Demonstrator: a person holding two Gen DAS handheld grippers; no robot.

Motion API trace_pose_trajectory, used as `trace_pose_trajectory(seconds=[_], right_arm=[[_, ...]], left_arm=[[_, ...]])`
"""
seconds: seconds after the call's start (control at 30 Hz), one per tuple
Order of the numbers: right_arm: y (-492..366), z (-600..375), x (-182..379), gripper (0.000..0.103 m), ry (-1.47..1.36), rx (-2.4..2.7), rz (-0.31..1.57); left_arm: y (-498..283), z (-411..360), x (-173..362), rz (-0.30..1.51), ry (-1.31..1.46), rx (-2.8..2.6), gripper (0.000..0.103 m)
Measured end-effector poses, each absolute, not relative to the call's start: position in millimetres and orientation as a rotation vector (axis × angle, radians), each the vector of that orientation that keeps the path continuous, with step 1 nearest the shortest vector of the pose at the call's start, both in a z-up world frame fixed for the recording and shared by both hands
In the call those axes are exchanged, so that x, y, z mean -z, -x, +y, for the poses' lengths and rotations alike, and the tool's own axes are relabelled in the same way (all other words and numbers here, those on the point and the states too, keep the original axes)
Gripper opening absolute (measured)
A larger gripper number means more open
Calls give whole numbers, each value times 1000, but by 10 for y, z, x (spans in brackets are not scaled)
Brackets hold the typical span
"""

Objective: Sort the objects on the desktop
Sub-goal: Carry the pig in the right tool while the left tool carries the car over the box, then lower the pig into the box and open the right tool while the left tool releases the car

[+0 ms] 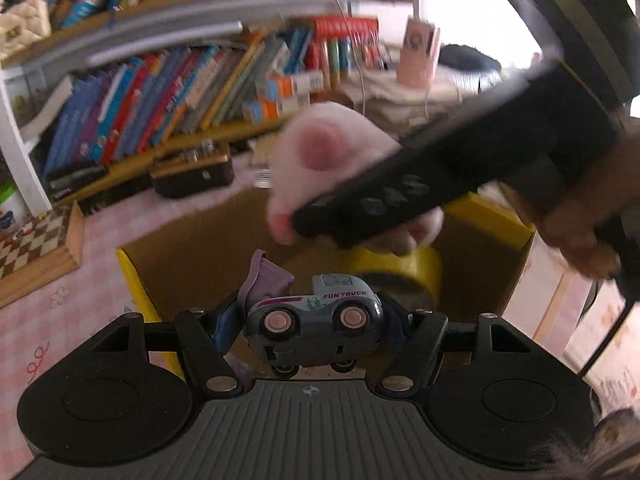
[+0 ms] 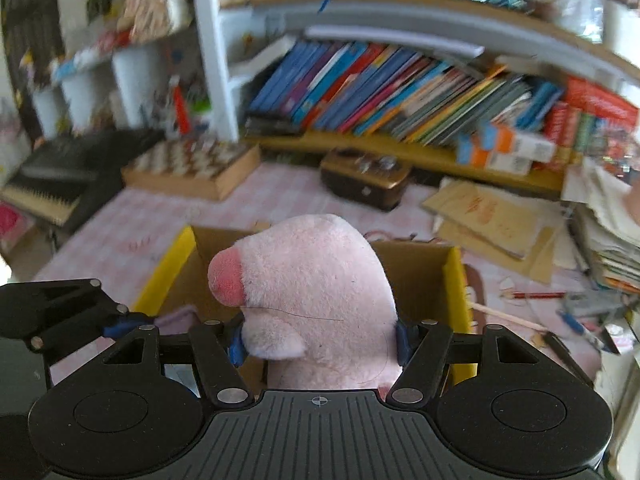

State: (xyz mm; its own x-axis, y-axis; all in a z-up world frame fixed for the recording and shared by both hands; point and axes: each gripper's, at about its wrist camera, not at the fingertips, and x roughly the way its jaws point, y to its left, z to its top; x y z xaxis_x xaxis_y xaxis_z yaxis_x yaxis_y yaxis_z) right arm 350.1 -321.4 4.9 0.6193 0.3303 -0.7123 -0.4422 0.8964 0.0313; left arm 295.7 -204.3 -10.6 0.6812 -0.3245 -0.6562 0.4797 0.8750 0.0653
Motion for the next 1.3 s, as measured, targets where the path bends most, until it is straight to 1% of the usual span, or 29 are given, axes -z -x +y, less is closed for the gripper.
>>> trace_pose_trajectory(seconds=[0.17, 0.33, 0.5, 0.53, 0.67, 0.73, 0.8, 0.83, 0.87, 0.93, 1.03, 1.1, 1.3], right_arm=[[-3681, -2992, 108, 66, 210, -513, 873], [-3788, -2766, 318, 66, 307, -540, 938], [-3977, -2728, 502, 68, 240, -556, 1056], [-4006, -2739, 534, 71, 225, -551, 1070], [-4027, -2783, 579, 73, 182, -538, 1079], [-4007, -2805, 566, 76, 176, -528, 1069], [-3962, -2848, 524, 81, 170, -524, 1050], [-3926, -2875, 487, 86, 165, -528, 1036], [-3894, -2899, 444, 87, 162, -528, 1019], [-3820, -2961, 334, 88, 145, -543, 977], [-3682, -3098, 115, 93, 76, -563, 908], [-3598, -3196, -31, 94, 34, -570, 860], [-3295, -3415, -398, 98, -18, -541, 705]], left_arm=[[-3019, -2029, 224, 751, -210, 434, 66], [-3014, -2028, 223, 755, -219, 411, 67], [-2999, -2065, 212, 754, -225, 390, 67], [-2995, -2067, 212, 753, -224, 386, 67], [-2986, -2082, 208, 740, -227, 374, 67], [-2958, -2094, 201, 728, -233, 359, 71], [-2925, -2094, 168, 714, -234, 350, 87], [-2906, -2094, 151, 712, -233, 348, 87], [-2883, -2088, 130, 706, -231, 351, 88], [-2815, -2079, 71, 687, -231, 356, 90], [-2696, -2062, -42, 645, -230, 350, 94], [-2620, -2037, -130, 615, -223, 337, 97], [-2403, -1849, -370, 535, -180, 260, 100]])
